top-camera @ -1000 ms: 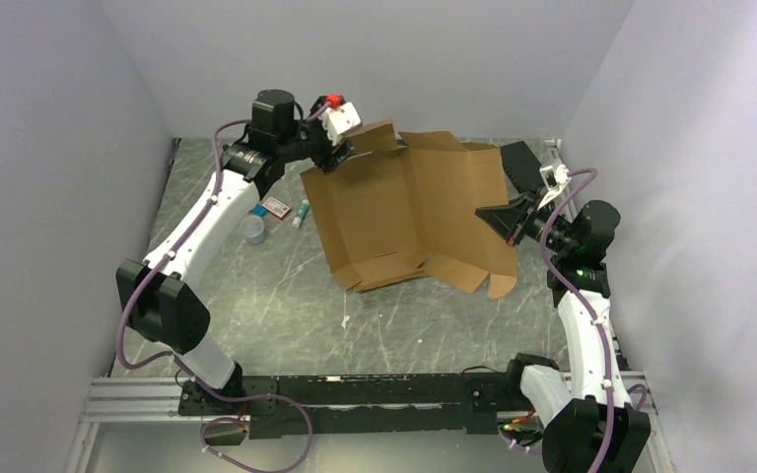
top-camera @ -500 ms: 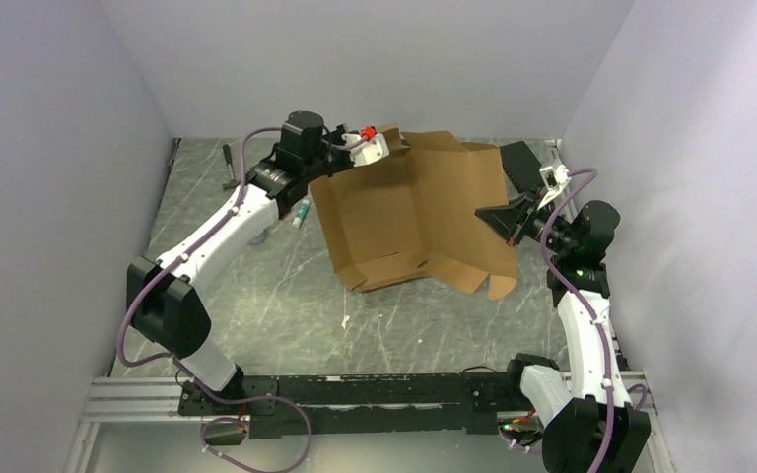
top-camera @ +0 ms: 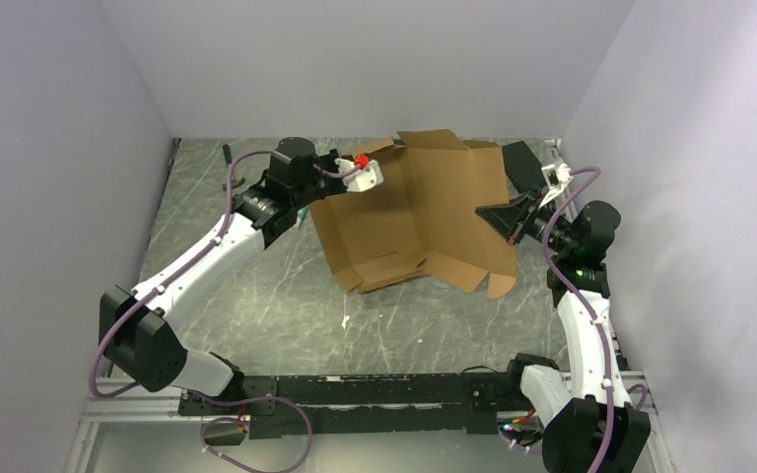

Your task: Fold the paper box

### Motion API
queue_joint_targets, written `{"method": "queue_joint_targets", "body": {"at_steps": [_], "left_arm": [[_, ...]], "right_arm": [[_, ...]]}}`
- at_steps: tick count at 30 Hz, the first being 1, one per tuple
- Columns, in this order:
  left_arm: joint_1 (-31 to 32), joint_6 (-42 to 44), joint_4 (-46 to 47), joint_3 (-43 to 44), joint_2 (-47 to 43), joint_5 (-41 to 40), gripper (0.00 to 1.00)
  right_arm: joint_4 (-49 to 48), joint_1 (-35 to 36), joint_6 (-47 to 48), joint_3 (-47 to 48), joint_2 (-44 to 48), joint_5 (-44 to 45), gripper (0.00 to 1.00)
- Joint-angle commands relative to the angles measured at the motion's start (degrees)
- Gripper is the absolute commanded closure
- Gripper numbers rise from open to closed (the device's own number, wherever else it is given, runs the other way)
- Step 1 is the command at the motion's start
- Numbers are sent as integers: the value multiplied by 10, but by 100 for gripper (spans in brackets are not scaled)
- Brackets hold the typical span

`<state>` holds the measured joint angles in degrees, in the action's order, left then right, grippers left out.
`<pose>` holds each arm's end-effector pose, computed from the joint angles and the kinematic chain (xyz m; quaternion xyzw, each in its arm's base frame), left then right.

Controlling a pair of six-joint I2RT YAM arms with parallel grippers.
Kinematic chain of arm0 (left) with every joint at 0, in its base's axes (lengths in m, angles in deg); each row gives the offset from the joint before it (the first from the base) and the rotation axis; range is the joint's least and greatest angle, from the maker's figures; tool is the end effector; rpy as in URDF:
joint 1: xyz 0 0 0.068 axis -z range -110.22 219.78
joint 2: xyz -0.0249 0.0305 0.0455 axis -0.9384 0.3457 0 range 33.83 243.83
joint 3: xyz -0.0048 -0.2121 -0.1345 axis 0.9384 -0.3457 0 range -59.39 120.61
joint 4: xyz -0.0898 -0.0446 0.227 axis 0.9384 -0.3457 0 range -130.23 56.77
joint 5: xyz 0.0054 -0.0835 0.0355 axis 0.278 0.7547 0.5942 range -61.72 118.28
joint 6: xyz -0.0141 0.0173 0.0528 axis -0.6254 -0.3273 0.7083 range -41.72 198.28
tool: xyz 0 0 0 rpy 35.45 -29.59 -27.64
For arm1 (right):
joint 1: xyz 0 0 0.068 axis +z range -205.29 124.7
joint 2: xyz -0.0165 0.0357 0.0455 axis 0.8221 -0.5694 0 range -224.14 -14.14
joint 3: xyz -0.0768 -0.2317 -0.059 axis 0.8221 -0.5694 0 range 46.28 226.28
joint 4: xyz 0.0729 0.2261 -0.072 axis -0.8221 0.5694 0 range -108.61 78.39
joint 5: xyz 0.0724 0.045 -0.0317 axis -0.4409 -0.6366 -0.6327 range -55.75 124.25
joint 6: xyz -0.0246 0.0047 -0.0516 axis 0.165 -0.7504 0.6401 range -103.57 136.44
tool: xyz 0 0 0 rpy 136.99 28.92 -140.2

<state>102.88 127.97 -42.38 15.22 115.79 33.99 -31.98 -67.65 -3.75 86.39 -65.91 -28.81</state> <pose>0.2762 -0.1849 0.3502 0.5515 0.5806 0.0467 0.5972 0.2041 -0.0076 0.3181 -0.1939 0.6750 0.4051 0.5854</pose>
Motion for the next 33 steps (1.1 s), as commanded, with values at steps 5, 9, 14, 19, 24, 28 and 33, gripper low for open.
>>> {"method": "queue_joint_targets", "body": {"at_steps": [5, 9, 14, 19, 24, 28, 33], "left_arm": [[33, 51, -11, 5, -20, -24, 100], [54, 77, -24, 3, -16, -52, 100], [64, 100, -28, 1, -19, -76, 100], [70, 106, -38, 1, -20, -78, 100], [82, 121, -35, -7, -7, -96, 100], [84, 128, -35, -5, 3, -103, 100], [88, 137, -32, -1, 21, -114, 100]], "right_arm": [[-34, -1, -7, 10, 2, -20, 100], [-24, 4, 1, 16, 2, -17, 100], [4, 9, 26, 26, -2, -3, 100], [26, 17, 49, 34, -8, 5, 100], [34, 23, 61, 34, -8, 5, 100], [48, 29, 77, 36, -10, 5, 100], [61, 37, 94, 36, -14, 12, 100]]}}
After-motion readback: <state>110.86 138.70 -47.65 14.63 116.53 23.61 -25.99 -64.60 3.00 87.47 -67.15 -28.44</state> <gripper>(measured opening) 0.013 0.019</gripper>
